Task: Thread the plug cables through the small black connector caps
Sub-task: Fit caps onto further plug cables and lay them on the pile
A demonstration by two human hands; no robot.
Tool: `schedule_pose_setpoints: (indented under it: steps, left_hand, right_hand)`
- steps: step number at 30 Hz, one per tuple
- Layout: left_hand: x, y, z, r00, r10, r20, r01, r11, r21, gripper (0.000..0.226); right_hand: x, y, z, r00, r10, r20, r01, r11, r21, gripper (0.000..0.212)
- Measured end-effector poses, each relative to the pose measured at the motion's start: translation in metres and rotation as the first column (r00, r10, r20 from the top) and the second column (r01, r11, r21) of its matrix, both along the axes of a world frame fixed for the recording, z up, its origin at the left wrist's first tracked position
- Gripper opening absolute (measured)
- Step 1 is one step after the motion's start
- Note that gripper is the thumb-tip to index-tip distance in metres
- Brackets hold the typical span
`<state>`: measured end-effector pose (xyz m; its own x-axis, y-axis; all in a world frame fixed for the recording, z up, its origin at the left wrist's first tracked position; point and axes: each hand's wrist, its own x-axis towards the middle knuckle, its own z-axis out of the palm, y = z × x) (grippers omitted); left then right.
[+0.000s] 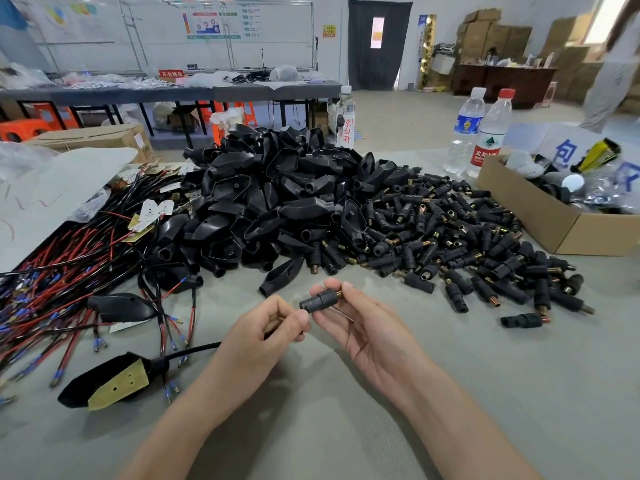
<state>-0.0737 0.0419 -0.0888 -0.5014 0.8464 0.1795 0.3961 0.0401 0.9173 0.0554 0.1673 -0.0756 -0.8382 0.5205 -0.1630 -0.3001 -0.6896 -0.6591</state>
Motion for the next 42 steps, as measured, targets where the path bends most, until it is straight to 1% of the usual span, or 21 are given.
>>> schedule_pose_setpoints:
  steps: [2,3,6,8,10,11,14,16,20,23,29,33,38,42]
  left_hand:
    - [-0.003,-0.002,-0.001,1.0,-0.009,-0.018,0.009,1.0,0.004,0.031]
    - [-0.004,-0.003,-0.002,0.999,-0.016,-0.051,0.016,1.0,-0.005,0.035]
    - [-0.009,-0.009,-0.007,0.973,-0.023,-0.231,0.005,0.997,-0.08,0.054]
    - [-0.01,-0.01,-0.01,0.955,-0.004,-0.296,-0.028,0.994,-0.104,0.061]
    - [-0.009,-0.01,-0.01,0.96,0.014,-0.281,-0.038,0.996,-0.079,0.056]
    - [-0.008,-0.01,-0.01,0.964,0.014,-0.267,-0.03,0.998,-0.055,0.048]
    - [-0.005,-0.009,-0.009,0.966,0.019,-0.258,-0.012,1.0,0.026,0.015]
    - [-0.003,-0.009,-0.007,0.962,0.03,-0.27,-0.017,0.999,0.05,0.006]
    - [-0.001,-0.008,-0.006,0.946,0.064,-0.317,-0.033,0.994,0.102,0.012]
    - [0.0,-0.007,-0.008,0.932,0.079,-0.353,-0.045,0.994,0.103,0.013]
    - [-0.003,-0.003,-0.011,0.943,0.145,-0.299,-0.11,0.985,0.132,0.016]
    - [0.0,-0.003,-0.011,0.927,0.195,-0.32,-0.156,0.977,0.145,0.022]
    - [0.002,-0.005,-0.008,0.898,0.231,-0.375,-0.189,0.971,0.145,0.016]
    - [0.003,-0.007,-0.007,0.896,0.228,-0.381,-0.185,0.972,0.146,0.016]
  right_hand:
    - [0.0,0.001,0.0,1.0,0.014,0.002,-0.014,1.0,0.022,0.027]
    - [0.001,0.001,0.0,1.0,0.022,0.008,-0.022,0.999,0.043,0.028]
    - [0.002,0.001,0.001,0.998,0.043,0.049,-0.049,0.99,0.13,0.029]
    - [0.002,0.0,0.001,0.997,0.036,0.069,-0.048,0.981,0.186,0.028]
    - [0.001,0.0,0.002,0.998,0.005,0.067,-0.019,0.979,0.205,0.029]
    - [0.001,0.001,0.003,0.998,-0.013,0.065,0.0,0.98,0.198,0.029]
    - [0.003,0.003,0.004,0.998,-0.038,0.057,0.03,0.99,0.136,0.03]
    - [0.003,0.003,0.005,0.998,-0.038,0.045,0.033,0.995,0.093,0.029]
    - [0.003,0.003,0.006,0.999,-0.03,0.029,0.029,0.998,0.047,0.029]
    - [0.001,0.002,0.004,1.0,-0.006,0.021,0.006,1.0,0.001,0.028]
    - [-0.002,0.004,-0.001,1.0,0.013,-0.008,-0.014,0.998,-0.054,0.028]
    - [-0.002,0.005,-0.004,1.0,0.025,-0.012,-0.026,0.997,-0.072,0.027]
    - [-0.003,0.007,-0.005,0.999,0.033,-0.033,-0.036,0.994,-0.102,0.025]
    - [-0.003,0.007,-0.006,0.999,0.03,-0.041,-0.035,0.992,-0.12,0.025]
